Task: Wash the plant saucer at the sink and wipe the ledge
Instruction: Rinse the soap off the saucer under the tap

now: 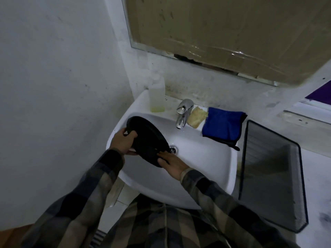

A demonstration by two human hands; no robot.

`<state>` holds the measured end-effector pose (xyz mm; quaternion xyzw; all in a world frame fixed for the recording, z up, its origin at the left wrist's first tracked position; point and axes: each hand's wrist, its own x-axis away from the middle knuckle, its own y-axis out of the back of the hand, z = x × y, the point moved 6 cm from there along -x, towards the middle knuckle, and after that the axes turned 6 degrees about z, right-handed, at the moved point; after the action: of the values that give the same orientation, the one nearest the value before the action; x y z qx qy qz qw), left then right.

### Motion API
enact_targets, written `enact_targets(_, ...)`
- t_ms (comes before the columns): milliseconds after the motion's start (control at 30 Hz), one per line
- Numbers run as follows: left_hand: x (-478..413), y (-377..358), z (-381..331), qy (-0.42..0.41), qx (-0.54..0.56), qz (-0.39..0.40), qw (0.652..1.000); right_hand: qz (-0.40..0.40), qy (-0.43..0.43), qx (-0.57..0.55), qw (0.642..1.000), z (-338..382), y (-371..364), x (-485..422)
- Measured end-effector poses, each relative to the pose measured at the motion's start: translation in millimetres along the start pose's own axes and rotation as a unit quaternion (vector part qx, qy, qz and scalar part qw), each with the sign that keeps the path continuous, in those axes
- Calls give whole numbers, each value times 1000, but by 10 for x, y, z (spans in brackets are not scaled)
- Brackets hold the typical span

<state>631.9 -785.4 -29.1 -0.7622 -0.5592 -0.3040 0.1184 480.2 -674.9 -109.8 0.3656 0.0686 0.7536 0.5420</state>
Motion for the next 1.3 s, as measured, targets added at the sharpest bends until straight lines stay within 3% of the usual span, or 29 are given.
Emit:
enact_targets(167,-173,67,-28,78,6,3,997,-118,124,-50,984,60,199,312)
enact_targets(333,-226,36,100,174,-32,59,982,-190,93,-139,967,-163,476,359)
enact_targets(533,-305,-98,60,95,60,67,991,-254,218,9,942,-107,569,555)
enact_targets(667,-292,-91,239,126,60,90,986,-256,235,58,936,-113,480,576)
enact_targets(733,-257,-88,268,128,32,101,986,-225,230,109,941,-118,384,542)
enact_targets(833,-243,-154,282,107,8,104,989,-98,192,203,955,-113,127,431)
enact_targets(967,-186,-209,233,80,-5,95,992,34,78,284,955,-186,-84,222)
enact_targets(1033,-167,-193,189,66,-6,96,993,21,8,340,940,-297,-84,167)
enact_targets(1133,-172,-143,127,46,-21,91,995,-61,-41,391,917,-320,-3,166)
enact_targets(1233,-157,-141,77,28,-38,80,996,-153,-13,377,913,-269,98,205)
enact_targets(1300,-148,-155,52,19,-42,70,996,-194,46,310,930,-292,111,212)
